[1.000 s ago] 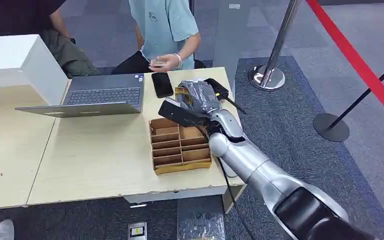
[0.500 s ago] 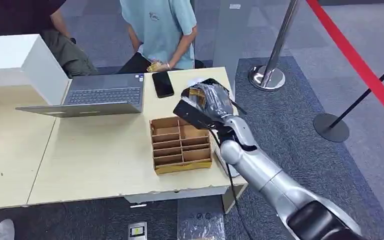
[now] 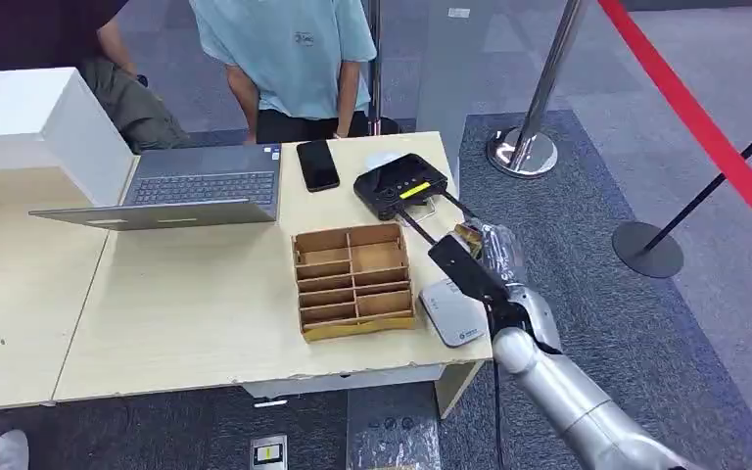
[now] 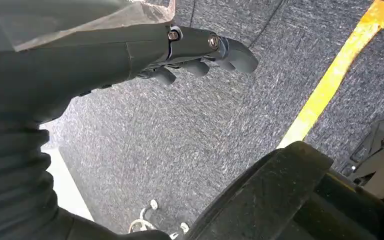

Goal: Pass the card to the sensor for recognition and then transmit it.

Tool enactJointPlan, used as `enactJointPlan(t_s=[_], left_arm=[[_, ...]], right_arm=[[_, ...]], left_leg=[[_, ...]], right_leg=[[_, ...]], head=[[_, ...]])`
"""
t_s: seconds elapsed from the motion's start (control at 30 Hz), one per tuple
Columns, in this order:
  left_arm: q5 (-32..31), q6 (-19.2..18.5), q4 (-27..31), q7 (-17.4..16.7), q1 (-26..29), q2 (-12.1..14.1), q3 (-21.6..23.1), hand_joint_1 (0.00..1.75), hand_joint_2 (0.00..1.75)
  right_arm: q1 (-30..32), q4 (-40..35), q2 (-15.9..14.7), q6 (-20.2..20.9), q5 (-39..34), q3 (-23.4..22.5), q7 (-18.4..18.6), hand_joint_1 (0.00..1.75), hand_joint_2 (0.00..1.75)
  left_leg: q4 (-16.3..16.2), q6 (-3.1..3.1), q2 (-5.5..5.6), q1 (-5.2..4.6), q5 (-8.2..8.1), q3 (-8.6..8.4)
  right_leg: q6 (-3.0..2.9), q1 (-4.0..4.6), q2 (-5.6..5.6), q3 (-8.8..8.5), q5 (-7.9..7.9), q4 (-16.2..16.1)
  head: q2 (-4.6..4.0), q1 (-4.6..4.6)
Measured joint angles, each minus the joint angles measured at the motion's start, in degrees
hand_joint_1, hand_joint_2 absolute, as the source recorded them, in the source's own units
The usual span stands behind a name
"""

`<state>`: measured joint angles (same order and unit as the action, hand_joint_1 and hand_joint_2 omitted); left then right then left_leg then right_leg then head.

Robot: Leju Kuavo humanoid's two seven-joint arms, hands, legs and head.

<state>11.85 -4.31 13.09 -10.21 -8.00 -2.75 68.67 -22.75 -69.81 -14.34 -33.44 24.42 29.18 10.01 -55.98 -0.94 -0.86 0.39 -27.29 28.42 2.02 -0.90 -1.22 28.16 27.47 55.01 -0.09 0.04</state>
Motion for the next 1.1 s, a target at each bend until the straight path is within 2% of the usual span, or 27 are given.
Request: enactJointPlan(t_s=[0.33, 1.1], left_arm=[[0.83, 0.00, -0.07, -0.02, -0.01, 0.00, -0.07, 0.00, 1.75], [0.85, 0.00, -0.09, -0.02, 0.00, 0.00, -0.15, 0.00, 1.75]], right_arm=[[4.47, -0.11, -0.50, -0.04, -1.77, -1.86, -2.65, 1.75, 1.75], [4.80, -0.09, -0.50, -0.04, -1.77, -2.23, -2.76, 1.75, 1.75]], left_leg=[[0.01, 0.00, 0.00, 0.00, 0.00, 0.00], [0.01, 0.00, -0.01, 0.00, 0.01, 0.00]], right_leg=[[0.00, 0.00, 0.00, -0.01, 0.00, 0.02], [0.00, 0.00, 0.00, -0.01, 0.00, 0.02]], head=[[0.00, 0.02], [0.00, 0.02]])
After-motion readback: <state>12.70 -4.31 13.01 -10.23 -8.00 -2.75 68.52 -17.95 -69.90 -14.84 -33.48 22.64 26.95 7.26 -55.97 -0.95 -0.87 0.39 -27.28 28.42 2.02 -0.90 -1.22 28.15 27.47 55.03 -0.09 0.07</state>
